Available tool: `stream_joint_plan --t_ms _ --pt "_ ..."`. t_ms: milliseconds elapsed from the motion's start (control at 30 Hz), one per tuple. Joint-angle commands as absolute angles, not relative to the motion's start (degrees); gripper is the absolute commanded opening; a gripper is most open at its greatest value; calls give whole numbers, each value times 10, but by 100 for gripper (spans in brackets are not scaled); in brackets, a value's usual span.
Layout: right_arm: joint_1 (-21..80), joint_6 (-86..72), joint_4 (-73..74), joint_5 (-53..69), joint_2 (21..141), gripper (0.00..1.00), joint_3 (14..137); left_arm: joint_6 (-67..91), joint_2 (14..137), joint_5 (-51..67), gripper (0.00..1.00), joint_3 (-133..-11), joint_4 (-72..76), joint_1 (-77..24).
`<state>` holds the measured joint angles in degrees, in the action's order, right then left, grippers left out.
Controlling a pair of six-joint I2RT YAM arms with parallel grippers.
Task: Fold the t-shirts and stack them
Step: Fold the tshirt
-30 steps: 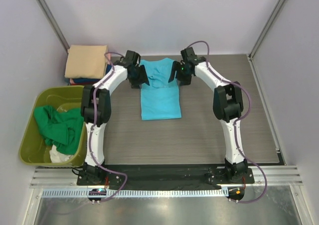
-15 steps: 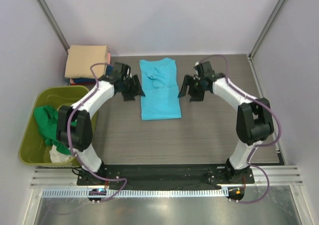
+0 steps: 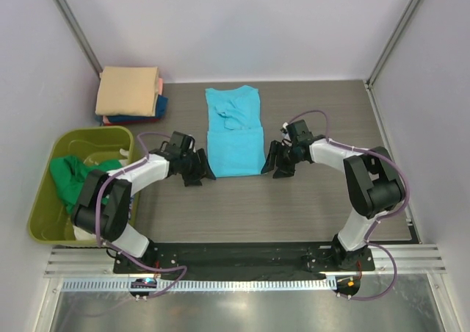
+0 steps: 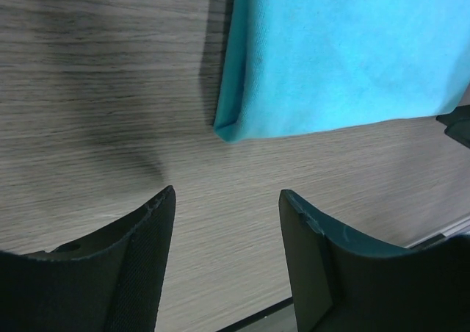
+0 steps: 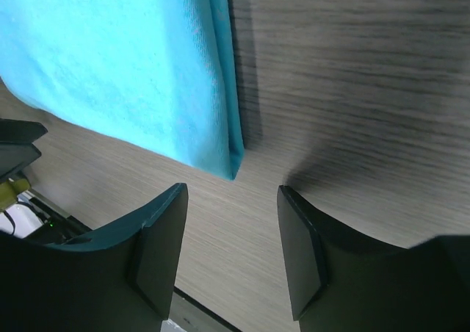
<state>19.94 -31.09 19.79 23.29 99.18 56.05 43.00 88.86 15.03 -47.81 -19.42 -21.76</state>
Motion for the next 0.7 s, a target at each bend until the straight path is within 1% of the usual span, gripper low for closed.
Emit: stream_joint_plan --t_ms 0,133,333,567,667 --pt "204 -317 154 243 1006 57 567 437 882 154 59 -468 -129 -219" --pt "203 -314 152 242 1026 56 574 435 895 147 59 -459 -113 -219" --pt "203 -306 153 237 1045 52 579 439 919 140 55 -460 -90 -219" --pt "203 -300 153 236 1055 47 576 443 941 132 48 -454 -68 -218" --pt "203 -299 153 236 1057 45 575 442 944 128 46 -454 -64 -219"
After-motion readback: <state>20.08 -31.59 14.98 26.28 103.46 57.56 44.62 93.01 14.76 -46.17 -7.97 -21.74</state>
